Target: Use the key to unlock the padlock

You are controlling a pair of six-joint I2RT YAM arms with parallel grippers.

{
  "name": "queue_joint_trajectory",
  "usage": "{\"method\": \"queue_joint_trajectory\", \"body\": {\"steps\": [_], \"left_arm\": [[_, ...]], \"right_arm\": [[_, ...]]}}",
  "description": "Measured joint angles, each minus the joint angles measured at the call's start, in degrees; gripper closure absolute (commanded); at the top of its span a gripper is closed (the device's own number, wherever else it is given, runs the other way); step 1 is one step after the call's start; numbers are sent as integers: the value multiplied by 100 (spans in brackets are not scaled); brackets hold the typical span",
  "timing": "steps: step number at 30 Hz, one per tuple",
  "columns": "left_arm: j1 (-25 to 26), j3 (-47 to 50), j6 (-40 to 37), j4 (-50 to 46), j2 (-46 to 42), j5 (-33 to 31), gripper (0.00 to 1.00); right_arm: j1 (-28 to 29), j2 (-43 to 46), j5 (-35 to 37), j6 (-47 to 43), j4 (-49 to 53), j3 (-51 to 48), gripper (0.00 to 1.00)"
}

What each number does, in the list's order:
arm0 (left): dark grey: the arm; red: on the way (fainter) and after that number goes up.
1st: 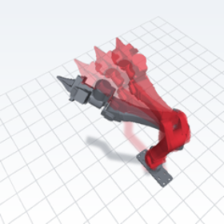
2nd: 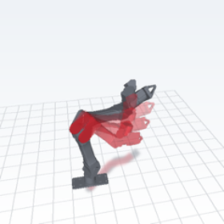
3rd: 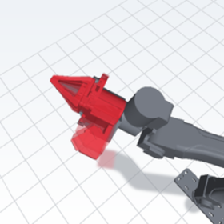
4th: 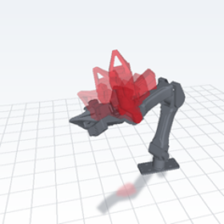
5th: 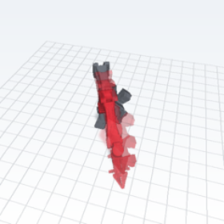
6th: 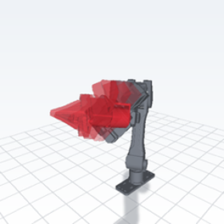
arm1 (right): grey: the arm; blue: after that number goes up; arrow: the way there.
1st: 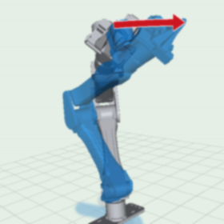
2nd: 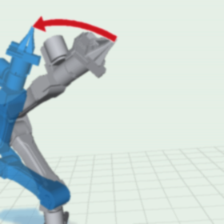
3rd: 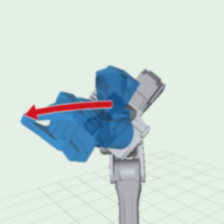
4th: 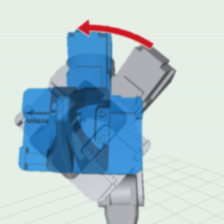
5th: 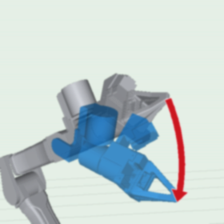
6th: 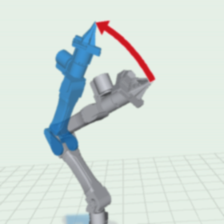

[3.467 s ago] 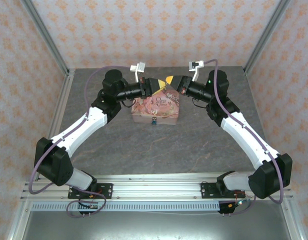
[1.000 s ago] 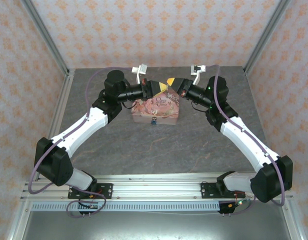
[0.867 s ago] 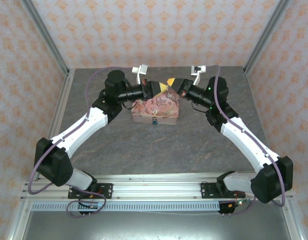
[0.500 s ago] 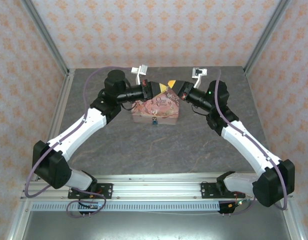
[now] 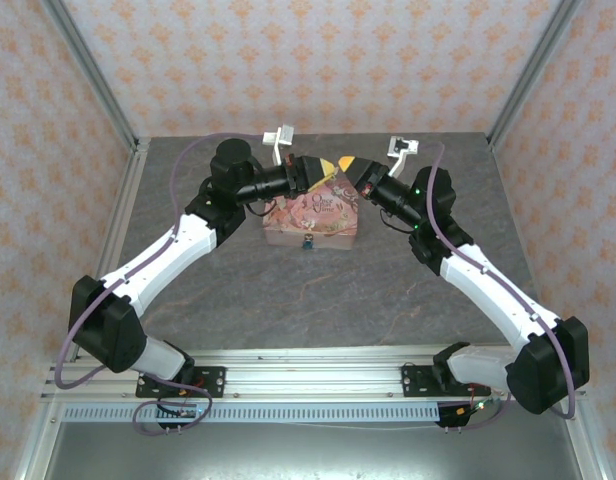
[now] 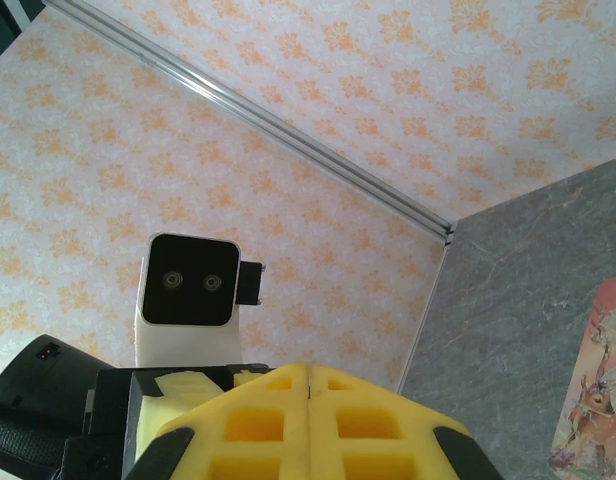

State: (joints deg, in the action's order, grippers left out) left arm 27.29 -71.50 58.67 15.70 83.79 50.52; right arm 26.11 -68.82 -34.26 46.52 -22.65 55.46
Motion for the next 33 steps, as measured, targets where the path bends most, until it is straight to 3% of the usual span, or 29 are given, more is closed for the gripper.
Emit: {"method": "queue_joint_trajectory", "body": {"steps": [12,33], "left_arm": [[0,0,2,24,7,2,80],[0,-2,-144,-90,74,-4,68]], "right_arm": [[63,-2,94,-2,-17,0,100],[85,-2,155,-28,94,0,100]]}}
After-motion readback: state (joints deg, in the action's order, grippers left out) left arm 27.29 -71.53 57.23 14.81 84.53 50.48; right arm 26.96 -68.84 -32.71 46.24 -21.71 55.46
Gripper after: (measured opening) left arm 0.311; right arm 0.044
